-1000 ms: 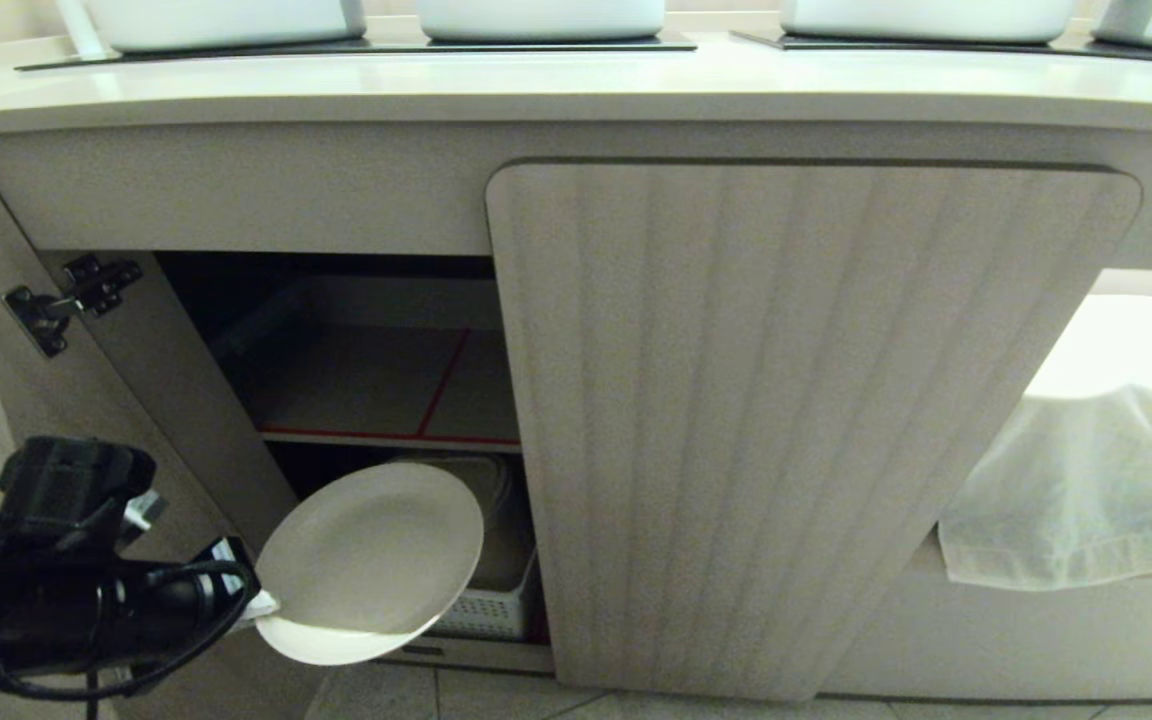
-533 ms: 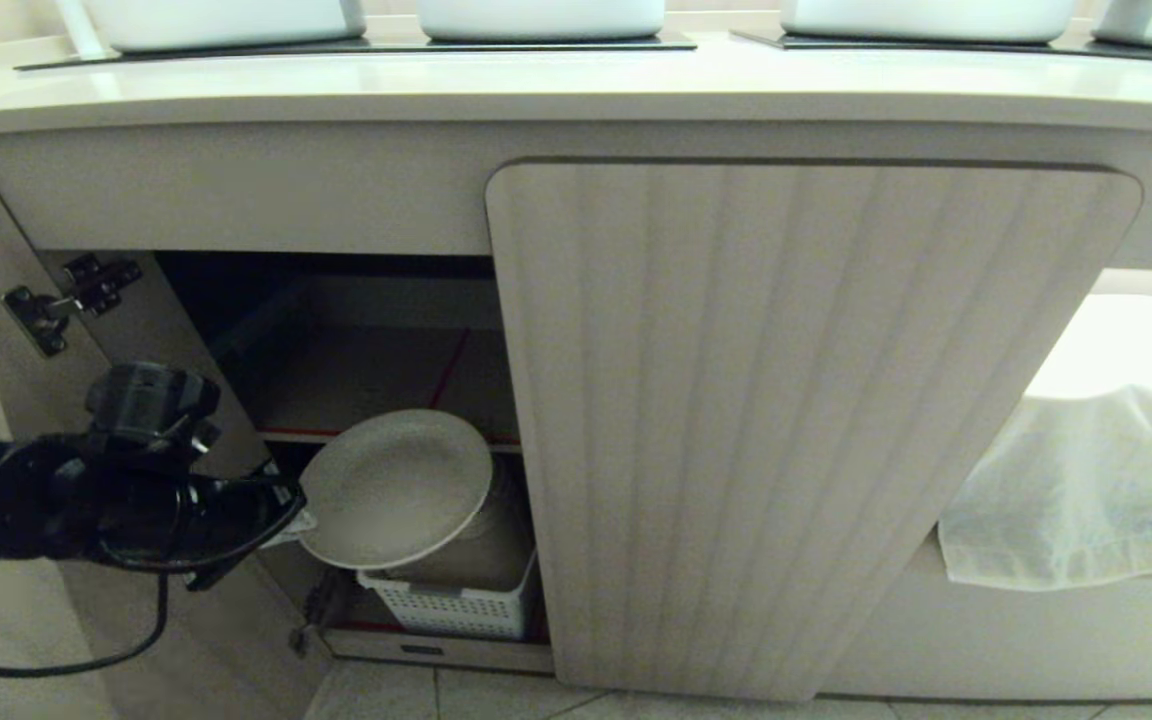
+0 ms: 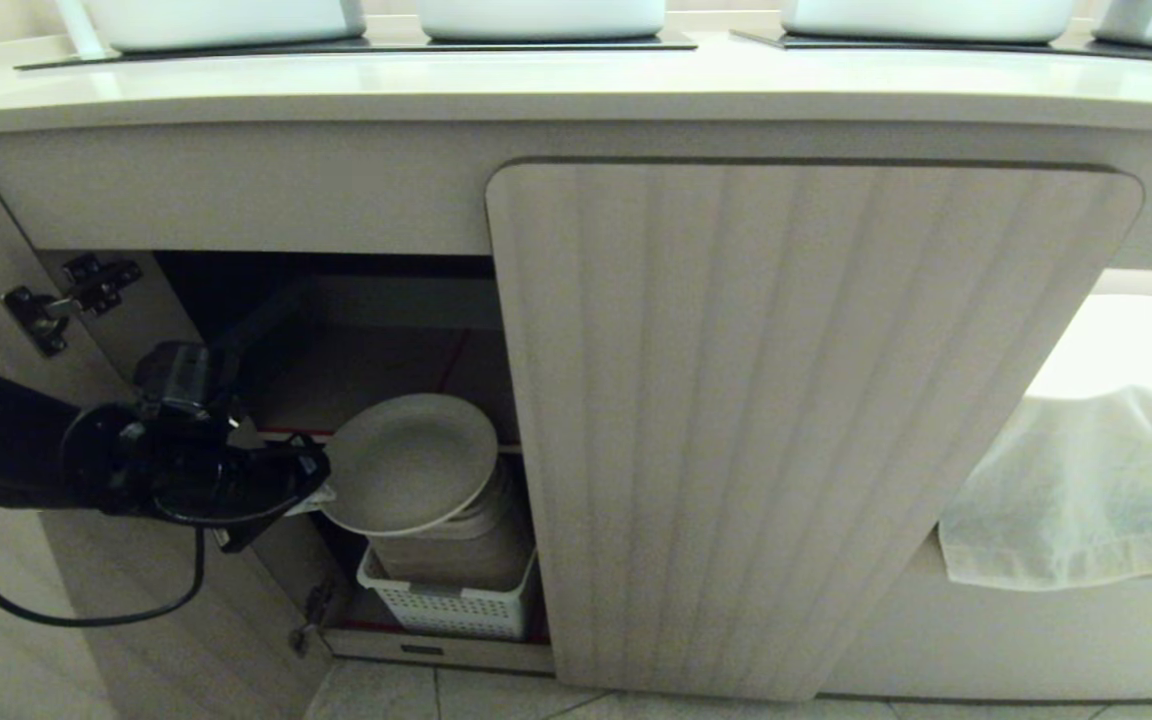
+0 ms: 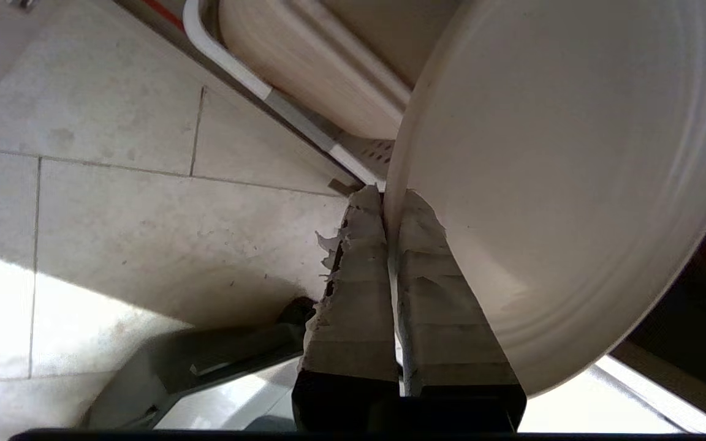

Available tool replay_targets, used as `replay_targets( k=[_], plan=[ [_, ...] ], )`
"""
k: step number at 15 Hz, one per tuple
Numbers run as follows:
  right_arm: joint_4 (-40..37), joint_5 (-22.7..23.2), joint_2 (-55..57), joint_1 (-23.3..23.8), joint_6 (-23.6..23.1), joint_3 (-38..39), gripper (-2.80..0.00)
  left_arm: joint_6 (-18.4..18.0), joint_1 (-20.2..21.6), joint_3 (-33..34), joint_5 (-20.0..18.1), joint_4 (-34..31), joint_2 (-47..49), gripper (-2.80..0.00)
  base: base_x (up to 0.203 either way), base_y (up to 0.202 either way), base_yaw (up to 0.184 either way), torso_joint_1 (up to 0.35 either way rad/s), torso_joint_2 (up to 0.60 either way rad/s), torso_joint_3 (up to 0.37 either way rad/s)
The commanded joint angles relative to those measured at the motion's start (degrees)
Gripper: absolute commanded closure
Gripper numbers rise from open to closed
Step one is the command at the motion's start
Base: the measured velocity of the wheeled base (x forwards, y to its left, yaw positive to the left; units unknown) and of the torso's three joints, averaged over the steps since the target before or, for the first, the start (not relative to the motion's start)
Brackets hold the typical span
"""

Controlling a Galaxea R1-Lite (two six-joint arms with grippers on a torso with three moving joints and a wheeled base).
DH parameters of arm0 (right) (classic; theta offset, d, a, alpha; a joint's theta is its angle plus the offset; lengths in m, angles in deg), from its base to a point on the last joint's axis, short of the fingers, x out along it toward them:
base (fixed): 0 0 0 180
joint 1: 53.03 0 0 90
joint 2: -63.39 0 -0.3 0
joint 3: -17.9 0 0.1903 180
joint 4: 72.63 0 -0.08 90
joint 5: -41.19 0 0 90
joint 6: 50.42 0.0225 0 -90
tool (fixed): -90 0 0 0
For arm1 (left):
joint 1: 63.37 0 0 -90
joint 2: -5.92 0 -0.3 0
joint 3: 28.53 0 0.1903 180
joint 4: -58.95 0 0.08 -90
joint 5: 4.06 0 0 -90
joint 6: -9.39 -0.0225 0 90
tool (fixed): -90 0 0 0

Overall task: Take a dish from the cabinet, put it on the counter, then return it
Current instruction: Put it back into the cabinet

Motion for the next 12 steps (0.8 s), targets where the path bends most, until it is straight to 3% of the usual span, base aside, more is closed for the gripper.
replay_targets(
  k=[1, 8, 12],
  plan=[
    [0.02, 0.01, -0.01, -0.01, 0.05, 0.01, 0.0, 0.26, 0.04, -1.15, -0.03, 0.0, 1.46, 0.0, 0.0, 0.0, 0.0, 0.0, 0.0, 0.0],
    [0.02, 0.01, -0.01, -0.01, -0.02, 0.01, 0.0, 1.18, 0.87, -9.09, 0.99, -1.3, 5.21, 0.0, 0.0, 0.0, 0.0, 0.0, 0.0, 0.0],
    [0.02, 0.01, -0.01, -0.01, 0.04, 0.01, 0.0, 1.31, 0.92, -16.29, 3.1, -7.71, 8.11, 0.0, 0.0, 0.0, 0.0, 0.0, 0.0, 0.0]
  ],
)
